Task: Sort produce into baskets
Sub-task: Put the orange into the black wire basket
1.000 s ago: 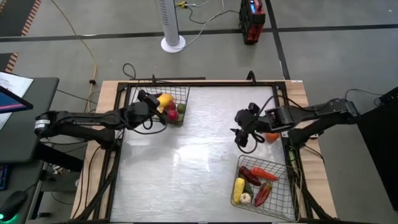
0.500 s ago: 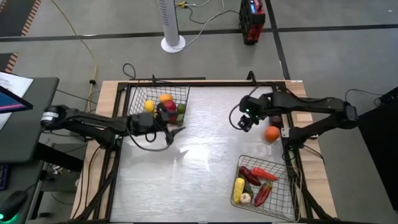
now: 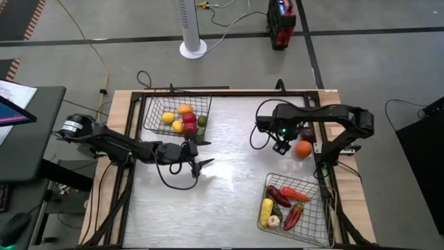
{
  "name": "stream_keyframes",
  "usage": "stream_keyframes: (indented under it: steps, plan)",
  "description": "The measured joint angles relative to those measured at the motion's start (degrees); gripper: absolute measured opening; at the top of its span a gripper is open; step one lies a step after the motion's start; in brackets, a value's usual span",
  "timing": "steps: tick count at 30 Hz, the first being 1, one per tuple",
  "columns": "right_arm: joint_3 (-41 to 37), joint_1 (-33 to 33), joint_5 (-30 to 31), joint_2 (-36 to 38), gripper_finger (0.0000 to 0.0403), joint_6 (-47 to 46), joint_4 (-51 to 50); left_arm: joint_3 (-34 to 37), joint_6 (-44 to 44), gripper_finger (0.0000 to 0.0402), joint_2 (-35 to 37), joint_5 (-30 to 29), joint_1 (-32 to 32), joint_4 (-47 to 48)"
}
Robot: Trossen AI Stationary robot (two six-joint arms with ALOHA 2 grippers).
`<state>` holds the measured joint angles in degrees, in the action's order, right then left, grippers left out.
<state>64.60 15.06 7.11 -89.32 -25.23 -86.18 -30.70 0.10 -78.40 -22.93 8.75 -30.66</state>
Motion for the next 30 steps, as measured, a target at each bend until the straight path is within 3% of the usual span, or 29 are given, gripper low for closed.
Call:
stream_keyframes:
  steps: [6, 11, 30]
  plan:
    - [-0.67, 0.18, -1.94, -1.23, 0.0353, 1.28, -0.9, 0.0, 0.28, 0.0306, -0.49, -0.04, 1.49, 0.81]
    - [-5.56, -0.17, -2.97, -3.1, 0.0396, 0.23, -0.58, 0.73, 0.29, 0.0306, -0.49, -0.05, 1.97, 0.55]
    - [-19.41, -4.95, -1.43, -4.74, 0.0382, -2.78, 9.02, 1.31, 0.43, 0.0306, -0.49, -0.22, 1.97, -1.02]
